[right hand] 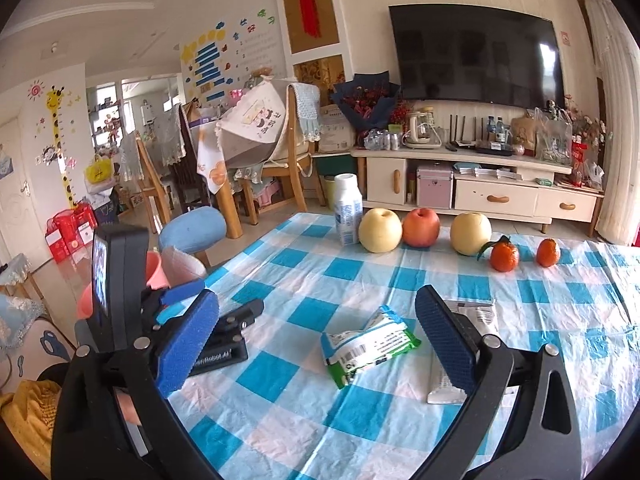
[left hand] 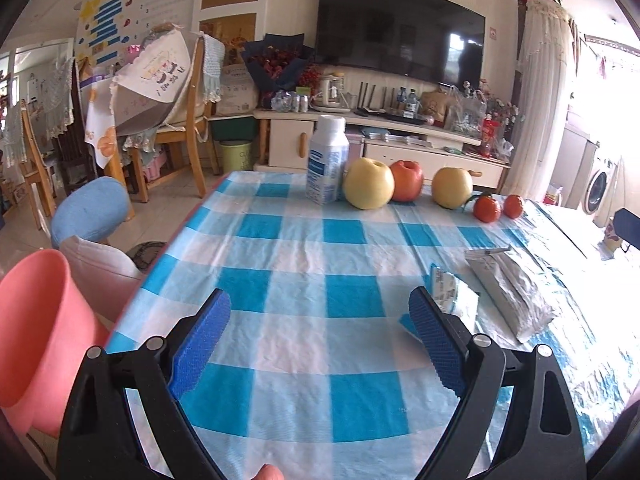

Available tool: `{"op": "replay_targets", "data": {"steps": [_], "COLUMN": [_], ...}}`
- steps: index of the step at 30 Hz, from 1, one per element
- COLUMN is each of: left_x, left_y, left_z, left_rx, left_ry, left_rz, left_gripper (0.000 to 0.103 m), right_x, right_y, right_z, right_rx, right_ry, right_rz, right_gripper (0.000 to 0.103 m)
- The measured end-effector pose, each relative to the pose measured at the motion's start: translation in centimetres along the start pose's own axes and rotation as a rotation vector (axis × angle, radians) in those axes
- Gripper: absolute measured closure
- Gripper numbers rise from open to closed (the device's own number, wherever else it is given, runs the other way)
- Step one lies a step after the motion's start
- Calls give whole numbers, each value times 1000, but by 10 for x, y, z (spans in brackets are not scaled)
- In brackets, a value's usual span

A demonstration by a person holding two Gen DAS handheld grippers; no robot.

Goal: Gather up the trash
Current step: 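Grasp the green-and-white snack bag with the left tool while the right tool grasps the white printed packet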

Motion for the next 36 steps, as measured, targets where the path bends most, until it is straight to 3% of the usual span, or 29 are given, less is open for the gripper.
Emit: {"op": "replay_targets", "data": {"steps": [7, 16, 19, 24, 28, 32, 36], "left_x": [5, 9, 7, 2, 1, 5, 6], "left_y": [-13, -41, -53, -73, -93, -113, -125], "left_z": [-18, -44, -54, -72, -82, -91, -87], "left_rx": [86, 129, 161, 255, 287, 272, 264], "left_ry": [30, 19, 6, -86, -155, -260, -297], "left_rz": [34, 92, 130, 214, 276, 342, 374], "left_gripper": [13, 13, 13, 13, 13, 13, 13], "right_x": [-5, -2, 5, 22, 36, 49, 58], "right_y": [-3, -23, -38, -70, -95, -112, -130], "right_z": [-42, -127, -148, -167, -179, -179, -168], "right_rx": [37, 92, 106, 135, 117, 113, 98], "right_ry": [-86, -260, -281, -308, -376, -378, -340], "right_rz": [-3, 66, 129, 237, 320, 349, 398], "right_gripper": [4, 4, 4, 4, 4, 4, 4]}}
Point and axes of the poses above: each gripper's, at about its wrist camera, not at the fingertips, and y roughly against the way its jaws point, z to its left, x to its underside, the point moved 2 cm from there along -y, roughly the way its jaws point, and after that the axes turned 12 degrees about x, right-handed, at the moved point
